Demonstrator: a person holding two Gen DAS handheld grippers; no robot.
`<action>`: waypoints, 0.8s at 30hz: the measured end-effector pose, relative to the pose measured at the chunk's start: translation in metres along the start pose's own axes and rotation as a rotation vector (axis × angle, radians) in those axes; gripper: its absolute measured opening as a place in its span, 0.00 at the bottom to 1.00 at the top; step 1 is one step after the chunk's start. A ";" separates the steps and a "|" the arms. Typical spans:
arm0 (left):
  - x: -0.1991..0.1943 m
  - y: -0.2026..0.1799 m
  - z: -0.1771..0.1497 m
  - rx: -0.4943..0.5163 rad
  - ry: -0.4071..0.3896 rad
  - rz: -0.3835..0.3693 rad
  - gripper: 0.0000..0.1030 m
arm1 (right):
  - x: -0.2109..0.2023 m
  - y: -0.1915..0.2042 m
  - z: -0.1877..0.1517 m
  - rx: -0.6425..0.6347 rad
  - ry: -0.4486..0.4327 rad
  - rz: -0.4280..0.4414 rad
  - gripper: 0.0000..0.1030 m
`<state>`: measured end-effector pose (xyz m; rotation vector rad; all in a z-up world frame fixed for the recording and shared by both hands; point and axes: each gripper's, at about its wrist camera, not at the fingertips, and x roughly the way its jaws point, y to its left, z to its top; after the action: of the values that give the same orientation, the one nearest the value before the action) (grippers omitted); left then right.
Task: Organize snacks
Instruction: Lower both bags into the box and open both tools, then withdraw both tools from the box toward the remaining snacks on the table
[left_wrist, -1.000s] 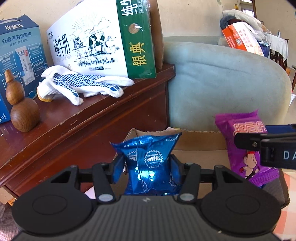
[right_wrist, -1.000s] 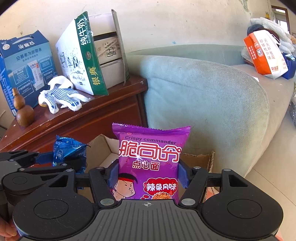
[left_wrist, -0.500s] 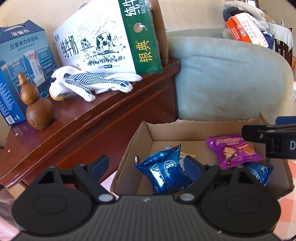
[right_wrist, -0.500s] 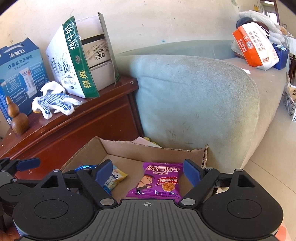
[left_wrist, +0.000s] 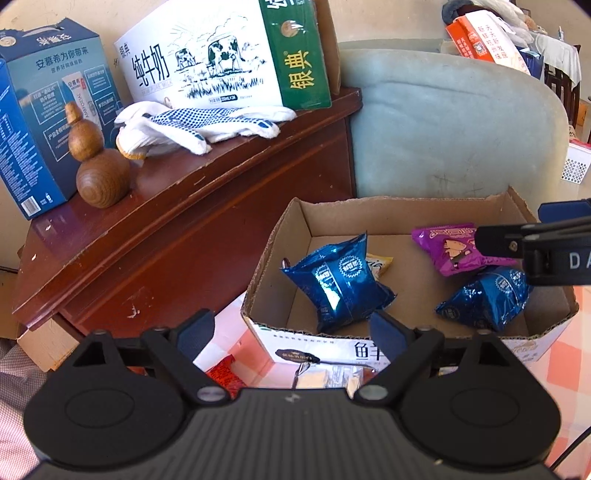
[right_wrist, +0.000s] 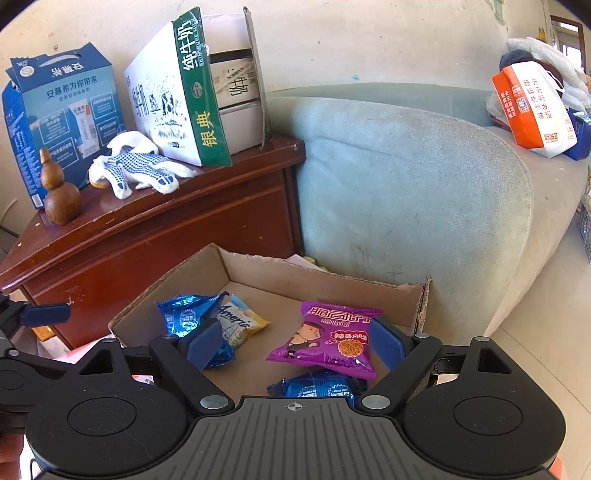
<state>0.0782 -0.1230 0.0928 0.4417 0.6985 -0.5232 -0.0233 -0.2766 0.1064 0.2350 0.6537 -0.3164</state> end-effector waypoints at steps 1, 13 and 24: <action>-0.002 0.003 -0.005 -0.001 0.005 0.004 0.88 | -0.001 0.001 -0.001 -0.004 0.004 0.006 0.86; -0.019 0.030 -0.050 0.040 0.039 0.019 0.89 | -0.006 0.033 -0.022 -0.087 0.071 0.110 0.86; -0.045 0.049 -0.104 0.057 0.085 -0.006 0.89 | -0.005 0.065 -0.050 -0.141 0.189 0.227 0.86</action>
<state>0.0271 -0.0145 0.0636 0.5173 0.7679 -0.5334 -0.0314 -0.1998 0.0784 0.2036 0.8239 -0.0292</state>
